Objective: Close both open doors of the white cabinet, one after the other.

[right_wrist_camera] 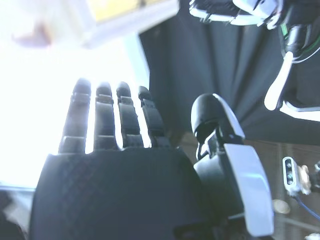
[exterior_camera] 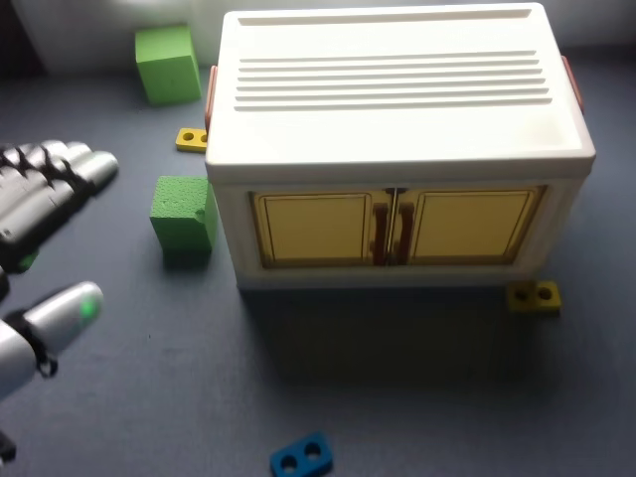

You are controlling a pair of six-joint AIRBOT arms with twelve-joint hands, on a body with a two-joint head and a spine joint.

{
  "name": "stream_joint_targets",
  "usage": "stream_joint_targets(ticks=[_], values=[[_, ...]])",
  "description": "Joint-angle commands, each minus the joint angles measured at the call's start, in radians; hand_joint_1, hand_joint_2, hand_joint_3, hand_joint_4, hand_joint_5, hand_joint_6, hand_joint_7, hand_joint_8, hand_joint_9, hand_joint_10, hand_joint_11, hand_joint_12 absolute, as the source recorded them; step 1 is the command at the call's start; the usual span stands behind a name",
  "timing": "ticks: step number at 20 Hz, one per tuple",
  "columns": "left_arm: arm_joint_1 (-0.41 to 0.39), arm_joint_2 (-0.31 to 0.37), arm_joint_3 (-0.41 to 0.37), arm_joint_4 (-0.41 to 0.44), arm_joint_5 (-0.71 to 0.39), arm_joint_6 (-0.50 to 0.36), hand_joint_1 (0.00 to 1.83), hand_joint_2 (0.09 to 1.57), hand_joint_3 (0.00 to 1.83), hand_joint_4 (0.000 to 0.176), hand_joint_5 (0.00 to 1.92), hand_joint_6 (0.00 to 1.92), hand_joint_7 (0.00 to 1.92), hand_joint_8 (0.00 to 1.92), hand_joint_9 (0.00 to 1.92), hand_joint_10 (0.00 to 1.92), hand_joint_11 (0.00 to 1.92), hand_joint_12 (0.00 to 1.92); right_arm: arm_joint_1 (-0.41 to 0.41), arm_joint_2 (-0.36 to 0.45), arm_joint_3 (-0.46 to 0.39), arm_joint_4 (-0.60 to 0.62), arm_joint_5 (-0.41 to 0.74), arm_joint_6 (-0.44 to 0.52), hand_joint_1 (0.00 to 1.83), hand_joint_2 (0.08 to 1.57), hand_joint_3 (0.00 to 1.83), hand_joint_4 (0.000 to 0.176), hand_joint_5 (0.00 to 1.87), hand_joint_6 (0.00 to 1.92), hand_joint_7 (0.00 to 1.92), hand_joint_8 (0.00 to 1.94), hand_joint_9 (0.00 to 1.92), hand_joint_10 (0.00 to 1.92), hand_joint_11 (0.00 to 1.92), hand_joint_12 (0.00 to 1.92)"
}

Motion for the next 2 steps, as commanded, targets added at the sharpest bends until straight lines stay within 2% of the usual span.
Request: stream_joint_targets(ticks=[1,2], values=[[-0.021,-0.01,0.013,-0.009,-0.159,-0.003,0.0,1.53,0.06,0.0,0.0,0.0,0.0,0.0,0.0,0.0,0.0,0.01,0.004,-0.009,0.009,0.053,0.155,-0.004,0.0,1.45,0.0,0.0,0.05,0.0,0.02,0.0,0.0,0.0,0.01,0.0],[-0.036,-0.023,0.032,-0.015,-0.162,-0.024,0.0,1.5,0.04,0.022,0.0,0.0,0.0,0.0,0.0,0.0,0.0,0.0,0.008,-0.021,0.023,0.084,0.161,-0.006,0.0,1.46,0.0,0.0,0.05,0.0,0.02,0.0,0.0,0.0,0.01,0.01]])
